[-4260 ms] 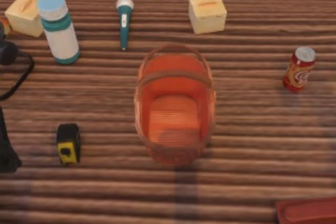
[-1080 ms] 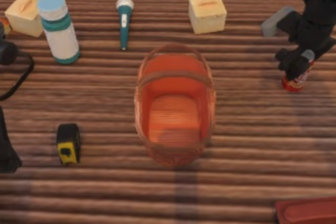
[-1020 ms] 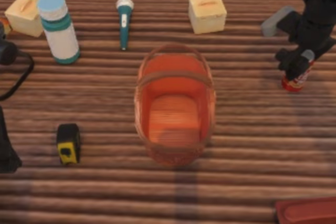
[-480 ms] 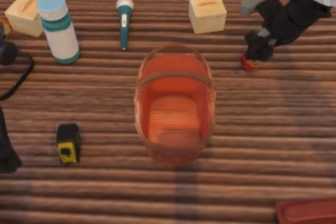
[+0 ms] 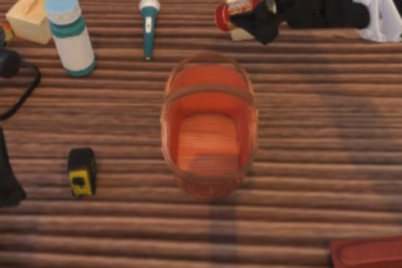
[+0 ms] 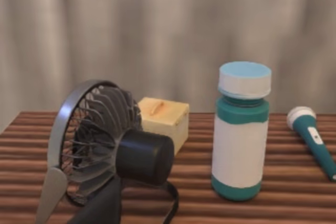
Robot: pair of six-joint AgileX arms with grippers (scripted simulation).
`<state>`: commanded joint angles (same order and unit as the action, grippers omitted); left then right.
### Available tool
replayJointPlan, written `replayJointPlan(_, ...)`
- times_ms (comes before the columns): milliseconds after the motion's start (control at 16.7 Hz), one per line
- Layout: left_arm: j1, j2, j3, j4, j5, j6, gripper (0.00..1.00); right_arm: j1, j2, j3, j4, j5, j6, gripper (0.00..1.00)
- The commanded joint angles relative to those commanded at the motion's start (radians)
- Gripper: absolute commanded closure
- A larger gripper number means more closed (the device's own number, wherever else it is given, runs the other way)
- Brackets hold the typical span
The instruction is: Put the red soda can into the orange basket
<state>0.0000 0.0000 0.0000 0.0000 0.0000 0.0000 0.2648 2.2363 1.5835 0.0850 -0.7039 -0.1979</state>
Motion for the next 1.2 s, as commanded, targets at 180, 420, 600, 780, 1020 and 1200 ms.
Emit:
replayJointPlan(180, 0.0, 0.0, 0.0, 0.0, 0.0, 0.0, 0.0, 0.027, -0.062, -0.12, 0.3, -0.16, 0.095, 1.0)
replayJointPlan(420, 0.0, 0.0, 0.0, 0.0, 0.0, 0.0, 0.0, 0.055, -0.141, -0.244, 0.587, -0.327, 0.189, 1.0)
replayJointPlan(600, 0.0, 0.0, 0.0, 0.0, 0.0, 0.0, 0.0, 0.066, -0.181, -0.293, 0.694, -0.397, 0.225, 1.0)
replayJointPlan(780, 0.0, 0.0, 0.0, 0.0, 0.0, 0.0, 0.0, 0.068, -0.188, -0.302, 0.711, -0.409, 0.231, 1.0)
replayJointPlan(1020, 0.0, 0.0, 0.0, 0.0, 0.0, 0.0, 0.0, 0.063, -0.181, -0.299, 0.713, -0.409, 0.232, 1.0)
replayJointPlan(1200, 0.0, 0.0, 0.0, 0.0, 0.0, 0.0, 0.0, 0.065, -0.12, -0.316, 0.784, -0.409, 0.231, 1.0)
